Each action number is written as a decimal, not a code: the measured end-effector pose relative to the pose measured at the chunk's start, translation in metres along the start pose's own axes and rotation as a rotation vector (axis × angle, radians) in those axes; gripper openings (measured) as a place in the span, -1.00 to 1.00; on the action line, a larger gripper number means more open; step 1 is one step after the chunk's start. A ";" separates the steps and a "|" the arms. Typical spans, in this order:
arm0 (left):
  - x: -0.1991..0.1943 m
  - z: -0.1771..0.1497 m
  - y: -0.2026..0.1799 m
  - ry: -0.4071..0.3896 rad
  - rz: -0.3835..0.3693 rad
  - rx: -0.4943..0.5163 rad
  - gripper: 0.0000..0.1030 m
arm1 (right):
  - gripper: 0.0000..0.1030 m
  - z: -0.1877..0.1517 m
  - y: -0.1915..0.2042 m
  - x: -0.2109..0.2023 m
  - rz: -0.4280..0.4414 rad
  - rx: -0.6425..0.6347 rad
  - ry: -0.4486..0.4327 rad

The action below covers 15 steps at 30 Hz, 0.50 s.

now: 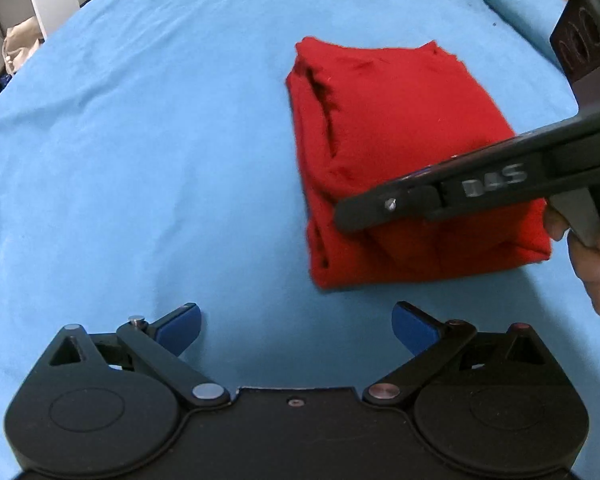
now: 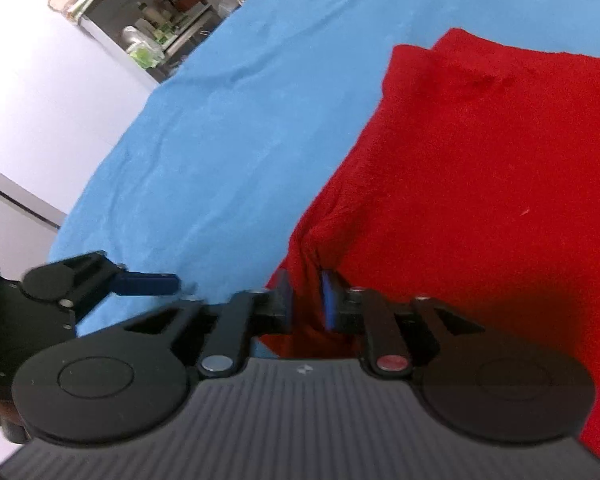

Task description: Fold small clothes

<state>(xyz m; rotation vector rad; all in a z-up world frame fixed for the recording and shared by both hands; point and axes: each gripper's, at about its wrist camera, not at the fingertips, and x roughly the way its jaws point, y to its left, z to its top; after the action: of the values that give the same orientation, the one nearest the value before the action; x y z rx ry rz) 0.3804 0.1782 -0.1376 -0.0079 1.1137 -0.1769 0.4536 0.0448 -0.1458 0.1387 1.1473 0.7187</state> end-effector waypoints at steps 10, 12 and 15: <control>-0.011 0.025 -0.014 -0.065 -0.043 -0.090 1.00 | 0.70 -0.067 -0.018 -0.138 -0.349 0.079 -0.322; -0.007 0.027 -0.017 -0.071 -0.036 -0.109 1.00 | 0.70 -0.097 -0.018 -0.138 -0.467 0.070 -0.302; -0.002 0.028 -0.018 -0.074 -0.021 -0.118 1.00 | 0.68 -0.134 -0.025 -0.127 -0.547 0.078 -0.272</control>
<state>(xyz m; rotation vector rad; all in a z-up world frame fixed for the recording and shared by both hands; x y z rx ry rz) 0.4018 0.1582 -0.1216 -0.1300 1.0494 -0.1286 0.3209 -0.0825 -0.1154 -0.0159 0.8932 0.1623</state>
